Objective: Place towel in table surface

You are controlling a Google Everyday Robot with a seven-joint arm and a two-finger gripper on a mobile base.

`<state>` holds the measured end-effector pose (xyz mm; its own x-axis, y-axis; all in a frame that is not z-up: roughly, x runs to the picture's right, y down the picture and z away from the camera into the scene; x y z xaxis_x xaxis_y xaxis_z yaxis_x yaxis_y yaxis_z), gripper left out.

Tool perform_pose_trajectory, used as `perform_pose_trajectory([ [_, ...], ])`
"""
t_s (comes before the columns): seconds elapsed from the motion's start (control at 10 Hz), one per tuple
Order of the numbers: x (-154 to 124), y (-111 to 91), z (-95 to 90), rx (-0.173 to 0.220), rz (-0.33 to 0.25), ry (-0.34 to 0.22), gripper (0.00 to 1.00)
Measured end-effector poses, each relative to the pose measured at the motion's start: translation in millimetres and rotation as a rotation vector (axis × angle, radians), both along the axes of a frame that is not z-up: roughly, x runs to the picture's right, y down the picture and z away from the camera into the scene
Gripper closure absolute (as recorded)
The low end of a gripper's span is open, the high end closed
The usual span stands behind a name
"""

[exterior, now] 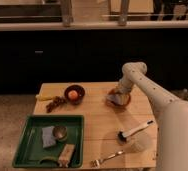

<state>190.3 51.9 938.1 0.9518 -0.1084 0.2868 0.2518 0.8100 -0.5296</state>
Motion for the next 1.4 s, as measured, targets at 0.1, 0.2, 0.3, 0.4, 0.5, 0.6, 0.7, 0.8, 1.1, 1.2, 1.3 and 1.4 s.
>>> perform_pose_trajectory([
  [0.1, 0.0, 1.0, 3.1, -0.004, -0.001, 0.002, 0.32],
  [0.2, 0.9, 3.2, 7.0, -0.011, -0.003, 0.007, 0.30],
  [0.3, 1.0, 5.3, 9.2, -0.018, -0.006, 0.010, 0.30],
  [0.4, 0.8, 7.4, 12.7, -0.026, -0.011, 0.015, 0.35],
  [0.5, 1.2, 9.2, 14.8, -0.032, -0.013, 0.020, 0.43],
  [0.6, 2.4, 9.7, 15.9, -0.036, -0.012, 0.026, 0.51],
  [0.7, 3.1, 10.6, 17.3, -0.040, -0.010, 0.031, 0.63],
  [0.8, 3.3, 11.1, 18.1, -0.043, -0.010, 0.035, 0.73],
  [1.1, 3.3, 11.1, 18.1, -0.044, -0.009, 0.039, 0.98],
  [1.2, 3.5, 9.5, 15.6, -0.040, -0.009, 0.038, 1.00],
  [1.3, 3.0, 7.9, 13.7, -0.035, -0.008, 0.036, 1.00],
  [1.4, 1.4, 5.7, 10.8, -0.029, -0.010, 0.033, 1.00],
])
